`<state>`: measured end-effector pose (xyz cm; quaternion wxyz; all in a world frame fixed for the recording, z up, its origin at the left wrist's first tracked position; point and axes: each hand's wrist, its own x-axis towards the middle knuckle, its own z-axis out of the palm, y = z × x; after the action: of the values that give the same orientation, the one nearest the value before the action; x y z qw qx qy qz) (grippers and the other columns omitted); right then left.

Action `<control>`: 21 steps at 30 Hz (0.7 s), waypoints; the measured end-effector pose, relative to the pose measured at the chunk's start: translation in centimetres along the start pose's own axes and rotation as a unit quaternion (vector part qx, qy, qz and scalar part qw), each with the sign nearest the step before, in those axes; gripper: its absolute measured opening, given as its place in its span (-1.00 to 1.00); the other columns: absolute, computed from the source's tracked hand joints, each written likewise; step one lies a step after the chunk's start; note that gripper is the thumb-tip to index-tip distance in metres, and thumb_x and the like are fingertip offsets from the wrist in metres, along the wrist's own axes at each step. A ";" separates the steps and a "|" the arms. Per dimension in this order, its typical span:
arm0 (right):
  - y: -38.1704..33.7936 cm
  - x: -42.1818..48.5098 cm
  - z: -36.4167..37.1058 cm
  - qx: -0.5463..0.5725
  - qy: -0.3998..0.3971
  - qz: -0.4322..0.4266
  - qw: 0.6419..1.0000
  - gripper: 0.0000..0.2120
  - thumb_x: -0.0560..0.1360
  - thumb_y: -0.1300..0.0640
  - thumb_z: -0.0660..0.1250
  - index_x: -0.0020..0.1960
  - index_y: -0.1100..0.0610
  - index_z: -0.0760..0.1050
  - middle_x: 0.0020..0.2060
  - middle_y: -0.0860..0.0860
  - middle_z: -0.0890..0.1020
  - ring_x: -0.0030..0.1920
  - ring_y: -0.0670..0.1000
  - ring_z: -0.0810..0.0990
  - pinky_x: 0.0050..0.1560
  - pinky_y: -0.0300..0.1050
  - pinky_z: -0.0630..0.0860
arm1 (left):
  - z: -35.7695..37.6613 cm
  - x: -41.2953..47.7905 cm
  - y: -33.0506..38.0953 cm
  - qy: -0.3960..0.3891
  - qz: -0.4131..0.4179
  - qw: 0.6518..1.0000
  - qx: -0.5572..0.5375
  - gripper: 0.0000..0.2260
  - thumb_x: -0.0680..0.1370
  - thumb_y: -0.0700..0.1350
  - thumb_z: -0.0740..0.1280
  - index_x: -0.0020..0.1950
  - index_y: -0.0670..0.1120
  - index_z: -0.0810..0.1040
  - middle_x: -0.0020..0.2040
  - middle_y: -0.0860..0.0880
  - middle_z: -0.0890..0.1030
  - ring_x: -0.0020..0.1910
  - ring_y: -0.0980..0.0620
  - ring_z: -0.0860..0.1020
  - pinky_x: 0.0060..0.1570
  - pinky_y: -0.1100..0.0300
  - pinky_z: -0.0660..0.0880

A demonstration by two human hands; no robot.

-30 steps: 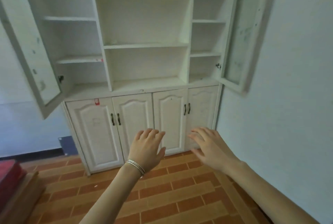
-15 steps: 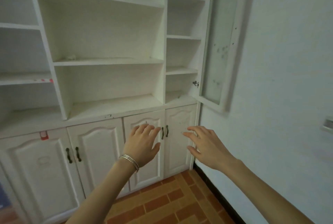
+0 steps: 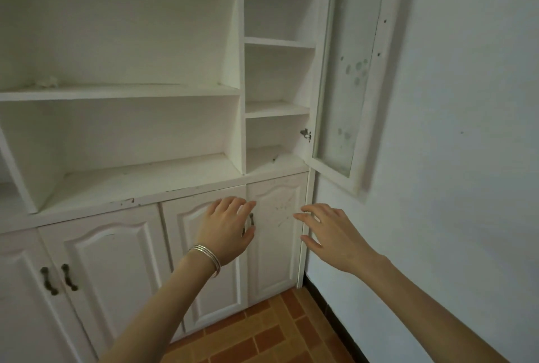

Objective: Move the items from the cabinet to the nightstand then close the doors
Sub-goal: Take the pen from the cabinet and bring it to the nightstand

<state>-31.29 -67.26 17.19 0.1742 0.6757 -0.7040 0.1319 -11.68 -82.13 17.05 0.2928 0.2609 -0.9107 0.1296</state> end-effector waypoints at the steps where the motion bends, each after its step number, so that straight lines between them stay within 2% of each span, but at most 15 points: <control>1: 1.8 0.7 0.2 -0.001 0.002 -0.001 1.000 -0.59 0.53 0.02 0.19 0.35 0.08 0.37 0.29 0.08 0.44 0.30 0.09 0.37 0.22 0.06 0.30 | 0.8 1.6 0.5 -0.004 -0.001 1.000 -0.004 -0.59 0.39 0.07 0.23 0.16 -0.07 0.56 -0.01 -0.02 0.63 0.00 -0.07 0.59 0.01 0.00 0.51; 3: 5.6 2.4 0.4 -0.006 -0.005 0.000 1.000 -0.60 0.55 0.02 0.19 0.37 0.07 0.34 0.31 0.06 0.41 0.32 0.07 0.34 0.24 0.04 0.27 | 2.4 4.8 1.4 -0.007 -0.001 1.000 -0.008 -0.59 0.39 0.07 0.25 0.18 -0.06 0.55 0.00 -0.02 0.62 0.02 -0.07 0.58 0.03 -0.01 0.49; 8: 12.1 7.4 1.4 -0.008 0.004 -0.014 1.000 -0.60 0.56 0.03 0.19 0.38 0.07 0.32 0.31 0.03 0.40 0.32 0.03 0.31 0.24 -0.01 0.25 | 5.5 9.5 1.9 0.003 -0.019 1.000 0.003 -0.55 0.43 0.11 0.11 0.19 -0.05 0.54 0.02 0.01 0.61 0.03 -0.04 0.57 0.04 0.03 0.48; 14: 16.3 11.7 7.0 0.005 -0.038 -0.036 0.999 -0.60 0.56 0.04 0.18 0.39 0.05 0.31 0.32 0.01 0.39 0.32 0.01 0.30 0.25 -0.03 0.25 | 11.5 12.9 0.9 -0.031 -0.035 0.999 0.004 -0.55 0.41 0.10 0.11 0.17 -0.06 0.55 -0.01 -0.01 0.62 0.00 -0.05 0.58 0.02 0.04 0.50; 21: 21.7 19.4 13.1 0.006 -0.037 -0.035 0.999 -0.62 0.55 0.09 0.21 0.36 0.08 0.36 0.28 0.03 0.43 0.29 0.04 0.34 0.21 -0.01 0.28 | 19.6 19.4 -3.6 -0.052 -0.025 0.998 -0.007 -0.56 0.40 0.09 0.12 0.16 -0.05 0.55 0.00 0.00 0.62 0.02 -0.05 0.58 0.01 0.04 0.51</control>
<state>-54.36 -89.17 14.66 0.1491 0.7055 -0.6849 0.1048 -32.27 -100.47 13.41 0.2500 0.2874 -0.9189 0.1021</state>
